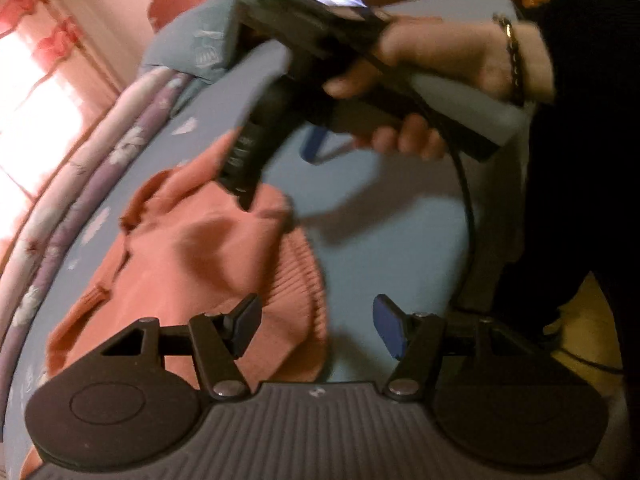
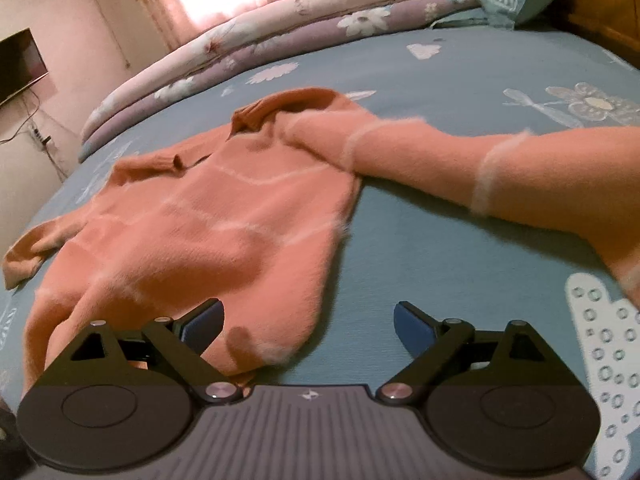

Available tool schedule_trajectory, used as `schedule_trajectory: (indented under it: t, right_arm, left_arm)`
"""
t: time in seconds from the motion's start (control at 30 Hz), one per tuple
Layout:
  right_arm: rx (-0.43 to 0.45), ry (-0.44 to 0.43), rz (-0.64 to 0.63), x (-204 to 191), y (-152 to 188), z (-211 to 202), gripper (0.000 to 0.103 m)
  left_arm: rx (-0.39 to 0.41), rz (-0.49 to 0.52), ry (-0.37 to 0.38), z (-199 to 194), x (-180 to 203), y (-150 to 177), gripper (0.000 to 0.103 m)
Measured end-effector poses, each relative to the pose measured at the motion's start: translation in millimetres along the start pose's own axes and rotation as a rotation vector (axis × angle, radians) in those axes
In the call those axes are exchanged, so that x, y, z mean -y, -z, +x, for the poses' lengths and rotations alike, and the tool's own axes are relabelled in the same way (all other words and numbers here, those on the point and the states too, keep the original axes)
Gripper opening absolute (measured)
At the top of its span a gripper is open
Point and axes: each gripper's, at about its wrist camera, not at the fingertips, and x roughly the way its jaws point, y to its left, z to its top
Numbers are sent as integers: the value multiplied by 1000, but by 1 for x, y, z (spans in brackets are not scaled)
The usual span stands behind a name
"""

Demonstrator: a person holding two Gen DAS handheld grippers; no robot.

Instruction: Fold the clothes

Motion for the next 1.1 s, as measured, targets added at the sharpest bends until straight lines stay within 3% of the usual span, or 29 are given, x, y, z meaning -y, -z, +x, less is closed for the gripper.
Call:
schedule_trajectory:
  t: [0.17, 0.27, 0.37, 0.47, 0.63, 0.7, 0.9, 1.1]
  right_arm:
    - [24, 2, 62, 14, -2, -9, 96]
    - [31, 10, 76, 18, -2, -12, 96]
    - [36, 9, 71, 18, -3, -14, 96]
    - [40, 8, 66, 17, -3, -16, 96]
    - [37, -1, 72, 18, -3, -20, 96]
    - [44, -13, 92, 22, -3, -23, 96]
    - [33, -123, 227, 40, -6, -24, 96]
    - [26, -116, 247, 41, -6, -22, 96]
  left_arm:
    - [-52, -67, -18, 43, -8, -15, 46]
    - [-77, -132, -18, 57, -22, -15, 47]
    - [-89, -131, -19, 62, -28, -18, 48]
    - [-106, -204, 32, 63, -39, -17, 35]
    - [-112, -278, 73, 61, -55, -13, 24]
    - [-107, -332, 92, 61, -64, -13, 6]
    - [-47, -479, 96, 46, -89, -13, 3]
    - [14, -545, 47, 29, -115, -12, 0]
